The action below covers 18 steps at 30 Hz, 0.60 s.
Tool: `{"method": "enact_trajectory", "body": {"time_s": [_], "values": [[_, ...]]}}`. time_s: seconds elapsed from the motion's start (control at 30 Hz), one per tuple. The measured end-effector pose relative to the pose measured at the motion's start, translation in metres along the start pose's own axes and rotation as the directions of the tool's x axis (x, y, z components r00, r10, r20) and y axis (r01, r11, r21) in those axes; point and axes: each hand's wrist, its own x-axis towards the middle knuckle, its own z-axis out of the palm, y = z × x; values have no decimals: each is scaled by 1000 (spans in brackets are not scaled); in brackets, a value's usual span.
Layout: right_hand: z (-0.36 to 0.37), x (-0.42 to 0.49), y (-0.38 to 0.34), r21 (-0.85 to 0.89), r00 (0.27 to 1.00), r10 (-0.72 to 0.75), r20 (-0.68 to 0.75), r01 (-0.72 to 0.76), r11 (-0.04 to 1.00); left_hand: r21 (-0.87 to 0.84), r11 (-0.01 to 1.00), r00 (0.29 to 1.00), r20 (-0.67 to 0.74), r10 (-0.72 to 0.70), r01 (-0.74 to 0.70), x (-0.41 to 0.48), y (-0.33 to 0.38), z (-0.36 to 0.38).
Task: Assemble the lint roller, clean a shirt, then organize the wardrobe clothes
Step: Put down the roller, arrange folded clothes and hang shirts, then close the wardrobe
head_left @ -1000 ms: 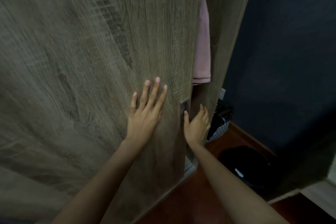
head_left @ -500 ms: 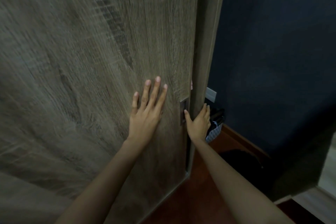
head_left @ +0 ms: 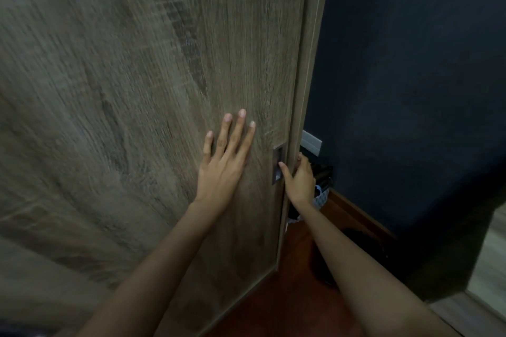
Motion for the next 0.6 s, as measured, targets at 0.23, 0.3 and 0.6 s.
{"method": "enact_trajectory", "body": {"time_s": [0.23, 0.3, 0.6], "values": [[-7, 3, -2, -58, 999, -46, 19, 47, 997, -11, 1000, 1000, 11, -12, 13, 3, 3, 2], [-9, 4, -3, -70, 998, -60, 29, 62, 996, -10, 1000, 1000, 14, -12, 12, 4, 4, 3], [-22, 10, 0, -14, 988, -62, 139, 65, 998, -53, 999, 998, 64, 0, 4, 6, 4, -2]]}}
